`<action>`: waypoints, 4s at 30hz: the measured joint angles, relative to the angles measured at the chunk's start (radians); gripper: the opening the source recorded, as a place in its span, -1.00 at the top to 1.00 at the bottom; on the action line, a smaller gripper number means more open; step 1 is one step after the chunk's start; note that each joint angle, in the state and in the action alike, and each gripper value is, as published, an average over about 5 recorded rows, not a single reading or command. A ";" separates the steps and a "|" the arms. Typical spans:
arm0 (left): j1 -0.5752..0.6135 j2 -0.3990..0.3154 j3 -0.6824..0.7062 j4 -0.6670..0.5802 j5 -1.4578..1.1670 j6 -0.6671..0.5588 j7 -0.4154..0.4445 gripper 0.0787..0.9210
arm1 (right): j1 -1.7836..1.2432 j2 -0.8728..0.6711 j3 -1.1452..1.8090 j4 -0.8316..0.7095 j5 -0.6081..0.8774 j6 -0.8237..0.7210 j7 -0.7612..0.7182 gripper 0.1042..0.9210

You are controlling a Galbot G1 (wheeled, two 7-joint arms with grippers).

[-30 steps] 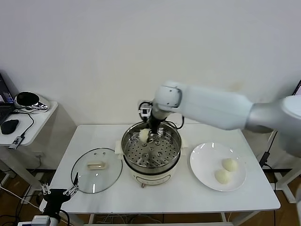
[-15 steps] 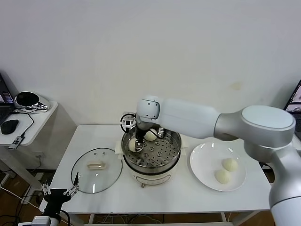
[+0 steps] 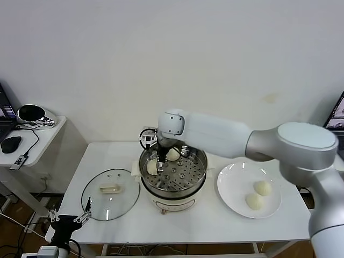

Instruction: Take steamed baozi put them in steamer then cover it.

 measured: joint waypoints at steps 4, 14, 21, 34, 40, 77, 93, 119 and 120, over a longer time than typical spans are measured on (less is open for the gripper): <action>-0.002 0.004 0.003 -0.004 0.000 0.004 0.001 -0.77 | 0.067 -0.108 -0.021 0.092 -0.037 0.044 -0.064 -0.76; -0.001 0.008 0.018 -0.005 0.010 0.005 0.002 -0.77 | 0.132 -0.476 -0.031 0.323 -0.175 0.197 -0.186 -0.76; 0.002 0.002 0.023 -0.002 0.021 0.004 0.001 -0.77 | 0.058 -0.699 0.008 0.409 -0.313 0.288 -0.218 -0.76; 0.023 -0.012 0.006 -0.010 0.031 0.004 0.000 -0.77 | -0.275 -0.845 0.218 0.394 -0.544 0.389 -0.206 -0.76; 0.029 -0.015 0.001 -0.009 0.034 0.003 0.000 -0.77 | -0.422 -0.835 0.317 0.333 -0.614 0.413 -0.202 -0.76; 0.035 -0.021 -0.010 0.010 0.035 -0.001 -0.002 -0.77 | -0.664 -0.696 0.483 0.147 -0.735 0.431 -0.179 -0.26; 0.020 -0.018 -0.001 0.005 0.034 0.002 0.000 -0.77 | -0.424 -0.717 0.393 0.201 -0.629 0.431 -0.240 -0.17; 0.015 -0.010 -0.017 0.003 0.021 -0.008 -0.002 -0.77 | 0.068 -0.326 0.098 0.199 -0.373 0.633 -0.233 -0.18; 0.015 -0.009 -0.019 0.002 0.021 -0.008 -0.002 -0.77 | 0.068 -0.308 0.087 0.195 -0.373 0.650 -0.229 -0.18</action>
